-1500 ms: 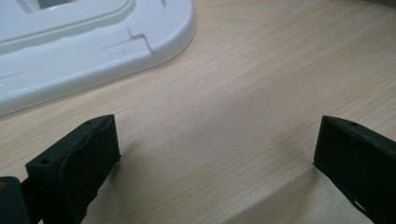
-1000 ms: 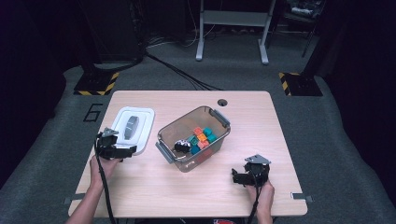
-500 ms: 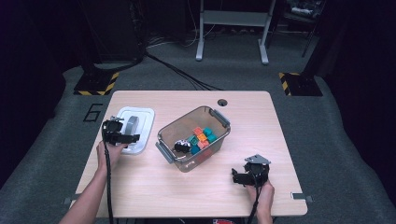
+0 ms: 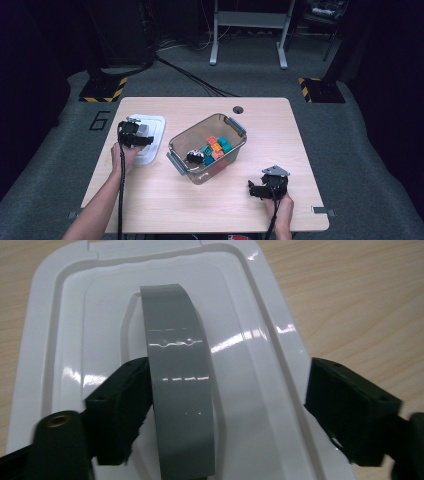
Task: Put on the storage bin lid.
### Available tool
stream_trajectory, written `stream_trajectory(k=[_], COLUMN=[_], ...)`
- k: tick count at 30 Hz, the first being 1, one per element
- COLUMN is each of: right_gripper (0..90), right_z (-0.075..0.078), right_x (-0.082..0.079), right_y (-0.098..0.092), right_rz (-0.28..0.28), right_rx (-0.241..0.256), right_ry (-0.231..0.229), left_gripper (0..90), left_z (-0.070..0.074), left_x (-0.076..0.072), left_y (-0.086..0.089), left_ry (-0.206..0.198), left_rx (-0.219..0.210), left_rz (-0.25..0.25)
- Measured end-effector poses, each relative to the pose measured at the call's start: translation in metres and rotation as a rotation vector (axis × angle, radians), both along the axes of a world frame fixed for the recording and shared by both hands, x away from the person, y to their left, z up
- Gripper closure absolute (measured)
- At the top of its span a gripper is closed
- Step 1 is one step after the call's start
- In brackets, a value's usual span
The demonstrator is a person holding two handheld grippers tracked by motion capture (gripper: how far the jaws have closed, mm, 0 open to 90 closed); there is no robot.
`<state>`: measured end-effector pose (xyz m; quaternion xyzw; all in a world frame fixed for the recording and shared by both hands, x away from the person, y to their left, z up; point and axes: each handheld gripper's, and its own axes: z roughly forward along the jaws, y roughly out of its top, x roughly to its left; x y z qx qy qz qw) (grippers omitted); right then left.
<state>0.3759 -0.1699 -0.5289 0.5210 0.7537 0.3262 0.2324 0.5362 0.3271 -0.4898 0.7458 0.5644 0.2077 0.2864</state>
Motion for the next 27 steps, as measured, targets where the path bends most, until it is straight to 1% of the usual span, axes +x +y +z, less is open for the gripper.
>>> stream_trajectory(k=[1,2,4,6,7,8,9,10,11,13,16,17,19,20,22,23,24,27], right_gripper=[7.8,7.8,7.9,7.9,8.0,8.0,8.0,8.0,8.0,8.0,8.1,8.1,8.1,8.1,8.1,8.1,8.1,8.1], right_z=[0.000,0.000,0.000,0.000,0.000,0.000,0.000,0.000,0.000,0.000,0.000,0.000,0.000,0.000,0.000,0.000,0.000,0.000], right_x=[0.000,0.000,0.000,0.000,0.000,0.000,0.000,0.000,0.000,0.000,0.000,0.000,0.000,0.000,0.000,0.000,0.000,0.000], right_y=[0.000,0.000,0.000,0.000,0.000,0.000,0.000,0.000,0.000,0.000,0.000,0.000,0.000,0.000,0.000,0.000,-0.001,0.000], right_rz=[-0.002,-0.002,-0.002,-0.001,-0.001,-0.001,-0.001,-0.001,-0.001,0.002,0.003,-0.001,-0.001,-0.003,-0.003,-0.001,0.003,0.000], right_rx=[0.002,0.002,0.001,0.002,0.000,0.000,0.003,0.003,0.002,-0.001,0.000,0.007,0.003,0.009,0.009,0.008,0.004,0.009], right_ry=[0.002,0.001,0.000,0.001,0.000,0.001,0.001,0.001,0.001,-0.001,-0.001,0.000,0.000,-0.001,0.000,0.000,0.001,0.000], left_gripper=[37.7,41.8,50.8,61.8,65.7,66.2,66.5,66.7,66.9,67.0,67.1,67.1,67.2,67.2,67.2,67.2,67.2,67.2], left_z=[-0.001,-0.002,-0.003,-0.004,-0.003,-0.003,-0.003,-0.003,-0.002,-0.001,0.002,0.003,0.006,0.008,0.014,0.016,0.018,0.023], left_x=[0.001,0.001,0.001,0.000,-0.001,-0.001,-0.002,-0.003,-0.004,-0.008,-0.016,-0.018,-0.022,-0.024,-0.028,-0.029,-0.031,-0.036], left_y=[0.001,0.002,0.004,0.008,0.009,0.010,0.011,0.011,0.011,0.012,0.011,0.011,0.013,0.014,0.016,0.018,0.019,0.022], left_ry=[0.004,0.012,0.015,0.013,0.019,0.014,0.019,0.022,0.027,0.013,0.008,0.000,-0.006,-0.014,-0.018,-0.029,-0.029,-0.031], left_rx=[0.020,0.021,0.026,0.006,-0.008,-0.014,-0.014,-0.026,-0.028,-0.037,-0.039,-0.037,-0.040,-0.050,-0.047,-0.051,-0.051,-0.070], left_rz=[0.025,0.037,0.047,0.050,0.050,0.052,0.047,0.047,0.046,0.026,-0.002,-0.006,-0.017,-0.016,-0.019,-0.021,-0.027,-0.038])
